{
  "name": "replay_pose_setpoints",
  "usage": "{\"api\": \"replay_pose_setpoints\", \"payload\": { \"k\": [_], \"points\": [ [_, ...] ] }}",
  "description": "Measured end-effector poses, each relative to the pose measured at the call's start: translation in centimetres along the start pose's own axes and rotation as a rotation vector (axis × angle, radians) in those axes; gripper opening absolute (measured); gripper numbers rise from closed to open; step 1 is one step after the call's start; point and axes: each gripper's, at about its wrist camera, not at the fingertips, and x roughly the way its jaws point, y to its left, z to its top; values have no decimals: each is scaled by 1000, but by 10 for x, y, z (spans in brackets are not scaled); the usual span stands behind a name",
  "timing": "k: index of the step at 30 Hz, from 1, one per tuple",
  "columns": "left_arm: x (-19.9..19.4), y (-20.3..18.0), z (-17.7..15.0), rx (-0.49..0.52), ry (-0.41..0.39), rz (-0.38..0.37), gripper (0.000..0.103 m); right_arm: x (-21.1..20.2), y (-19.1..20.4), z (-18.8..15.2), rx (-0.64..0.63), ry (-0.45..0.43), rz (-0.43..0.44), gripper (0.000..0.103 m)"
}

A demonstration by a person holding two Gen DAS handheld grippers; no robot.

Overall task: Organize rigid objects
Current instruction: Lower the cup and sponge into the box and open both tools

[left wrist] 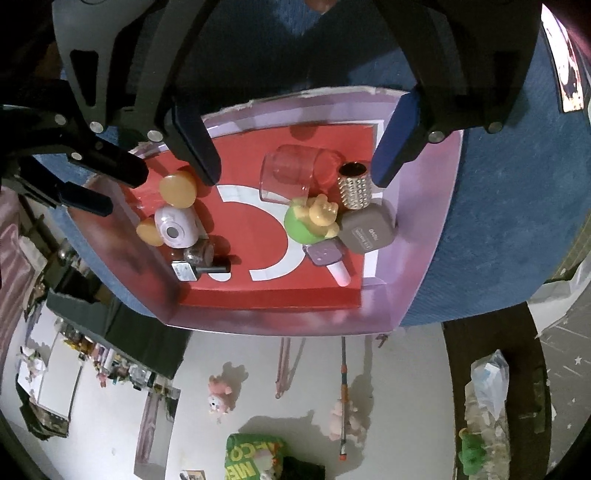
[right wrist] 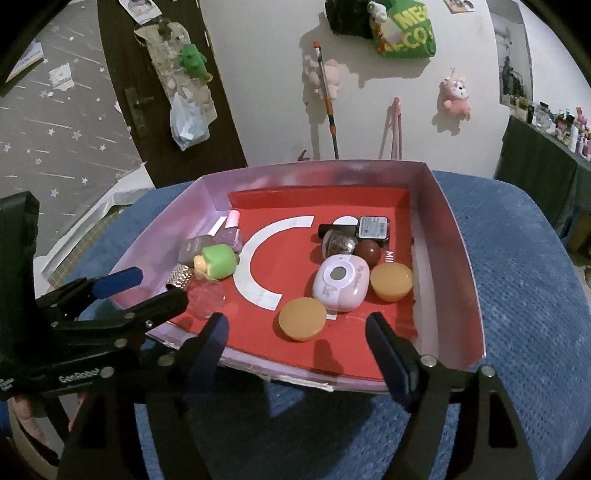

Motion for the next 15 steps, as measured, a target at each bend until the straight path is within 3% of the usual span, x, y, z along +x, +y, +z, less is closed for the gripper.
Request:
{"api": "replay_pose_setpoints", "payload": {
  "k": [3, 7, 11, 15],
  "points": [
    [-3, 3, -4, -6, -9, 18, 85, -3, 1, -4, 3, -25, -16, 87],
    [-7, 6, -10, -16, -29, 38, 98, -11, 4, -9, -4, -76, -54, 93],
    [-7, 10, -16, -20, -35, 46, 98, -16, 6, -14, -6, -123, -112, 101],
    [-2, 11, -22, -19, -27, 62, 98, -17, 5, -19, 2, -151, -164, 103]
  ]
}}
